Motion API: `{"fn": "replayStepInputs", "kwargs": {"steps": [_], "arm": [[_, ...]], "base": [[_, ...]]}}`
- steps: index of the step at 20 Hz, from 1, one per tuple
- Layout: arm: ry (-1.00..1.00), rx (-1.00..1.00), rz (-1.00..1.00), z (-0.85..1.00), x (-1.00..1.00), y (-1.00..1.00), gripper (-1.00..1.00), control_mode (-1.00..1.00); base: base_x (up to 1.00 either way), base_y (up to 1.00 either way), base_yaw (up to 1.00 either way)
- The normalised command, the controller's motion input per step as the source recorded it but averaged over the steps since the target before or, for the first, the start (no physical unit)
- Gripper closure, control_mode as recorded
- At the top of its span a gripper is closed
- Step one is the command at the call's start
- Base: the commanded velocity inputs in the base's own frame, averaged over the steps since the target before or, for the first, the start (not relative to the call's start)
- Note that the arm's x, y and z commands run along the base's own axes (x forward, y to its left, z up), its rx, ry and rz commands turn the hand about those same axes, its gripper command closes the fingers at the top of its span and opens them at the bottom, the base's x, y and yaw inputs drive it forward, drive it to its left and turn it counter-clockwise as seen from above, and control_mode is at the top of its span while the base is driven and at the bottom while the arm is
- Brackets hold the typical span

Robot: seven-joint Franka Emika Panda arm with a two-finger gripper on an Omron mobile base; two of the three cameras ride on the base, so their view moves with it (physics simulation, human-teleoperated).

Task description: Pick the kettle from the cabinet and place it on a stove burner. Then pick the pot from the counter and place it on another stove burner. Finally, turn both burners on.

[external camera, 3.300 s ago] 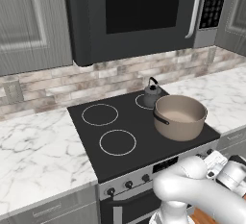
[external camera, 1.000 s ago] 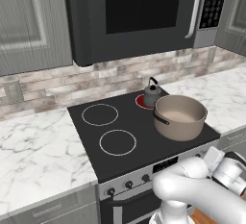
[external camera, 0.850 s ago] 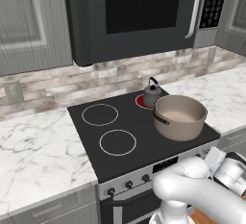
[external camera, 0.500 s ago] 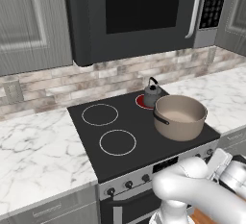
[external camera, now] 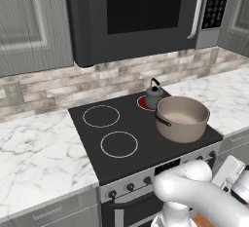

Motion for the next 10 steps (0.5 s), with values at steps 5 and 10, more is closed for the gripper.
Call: {"fn": "replayStepInputs", "kwargs": {"steps": [5,10], "arm": [[0.0,0.12,0.0,0.05,-0.05,-0.28,-1.0,-1.0],[0.0,0.24,0.0,0.0,0.02,-0.28,-1.0,-1.0]], "base": [[0.0,0.0,0.0],[0.0,0.0,0.0]]}}
